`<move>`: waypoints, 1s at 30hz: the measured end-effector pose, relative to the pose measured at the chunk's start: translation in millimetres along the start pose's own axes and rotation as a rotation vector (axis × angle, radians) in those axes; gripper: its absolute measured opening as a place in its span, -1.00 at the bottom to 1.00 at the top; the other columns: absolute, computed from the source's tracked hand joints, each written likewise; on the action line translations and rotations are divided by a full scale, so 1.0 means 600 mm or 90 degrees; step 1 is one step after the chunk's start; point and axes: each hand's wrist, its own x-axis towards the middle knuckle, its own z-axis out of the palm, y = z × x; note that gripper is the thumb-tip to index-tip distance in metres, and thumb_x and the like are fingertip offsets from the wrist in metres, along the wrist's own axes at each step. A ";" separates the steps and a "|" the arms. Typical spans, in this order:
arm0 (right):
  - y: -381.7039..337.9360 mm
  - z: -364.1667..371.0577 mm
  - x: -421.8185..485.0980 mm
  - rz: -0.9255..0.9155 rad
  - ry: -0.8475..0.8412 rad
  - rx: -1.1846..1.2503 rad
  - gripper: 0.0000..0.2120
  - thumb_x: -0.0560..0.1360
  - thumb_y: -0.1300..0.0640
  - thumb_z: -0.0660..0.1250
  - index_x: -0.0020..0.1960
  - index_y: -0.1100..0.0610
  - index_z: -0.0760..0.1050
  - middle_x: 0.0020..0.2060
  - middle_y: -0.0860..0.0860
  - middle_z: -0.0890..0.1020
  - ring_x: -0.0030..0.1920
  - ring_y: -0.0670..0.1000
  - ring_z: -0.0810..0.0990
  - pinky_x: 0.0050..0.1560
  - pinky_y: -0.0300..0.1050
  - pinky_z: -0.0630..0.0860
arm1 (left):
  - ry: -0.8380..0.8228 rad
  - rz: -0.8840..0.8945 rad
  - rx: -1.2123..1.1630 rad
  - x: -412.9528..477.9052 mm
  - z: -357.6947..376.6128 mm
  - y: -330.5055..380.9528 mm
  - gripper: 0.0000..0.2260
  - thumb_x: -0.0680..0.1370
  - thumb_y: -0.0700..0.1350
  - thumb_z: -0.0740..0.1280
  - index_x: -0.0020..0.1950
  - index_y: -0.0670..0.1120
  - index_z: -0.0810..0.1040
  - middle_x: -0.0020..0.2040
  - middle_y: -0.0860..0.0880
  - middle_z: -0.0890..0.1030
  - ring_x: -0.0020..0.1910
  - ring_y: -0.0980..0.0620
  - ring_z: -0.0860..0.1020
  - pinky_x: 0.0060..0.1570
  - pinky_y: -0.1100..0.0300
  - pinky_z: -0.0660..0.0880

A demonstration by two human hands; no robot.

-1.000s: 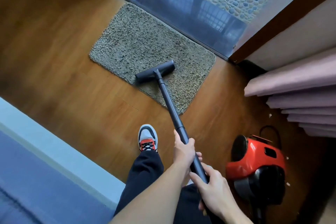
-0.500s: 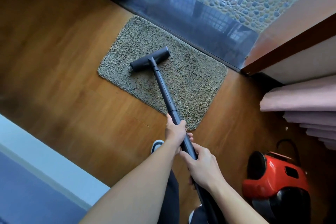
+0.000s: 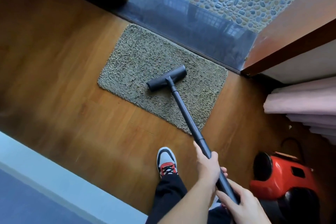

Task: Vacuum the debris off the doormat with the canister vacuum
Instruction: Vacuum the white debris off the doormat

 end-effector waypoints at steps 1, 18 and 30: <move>-0.006 0.000 0.002 -0.004 -0.003 0.015 -0.59 0.45 -0.16 0.48 0.26 -0.38 0.52 -0.14 -0.13 0.73 -0.14 -0.31 0.67 -0.01 -0.38 0.55 | 0.002 0.002 0.004 0.002 -0.003 0.005 -0.30 0.67 -0.13 0.21 0.62 0.28 -0.14 -0.13 -0.12 0.55 -0.48 0.07 0.56 -0.39 0.13 0.60; -0.245 0.050 0.141 -0.145 0.001 0.027 -0.84 0.54 -0.04 0.38 -0.15 0.00 0.52 -0.43 -0.01 0.57 -0.43 0.06 0.63 -0.28 0.05 0.64 | 0.074 0.107 -0.027 0.114 -0.127 0.233 -0.41 0.67 -0.21 0.18 0.62 0.11 0.02 -0.25 -0.13 0.39 -0.56 0.05 0.44 -0.55 0.24 0.47; -0.107 0.016 0.052 -0.123 -0.057 0.039 -0.91 0.56 0.07 0.32 -0.07 0.08 0.51 -0.43 0.07 0.56 -0.60 0.10 0.58 -0.59 -0.13 0.46 | 0.093 0.058 -0.037 0.049 -0.063 0.083 -0.36 0.67 -0.20 0.19 0.64 0.15 -0.05 -0.28 -0.11 0.41 -0.51 0.04 0.47 -0.51 0.24 0.50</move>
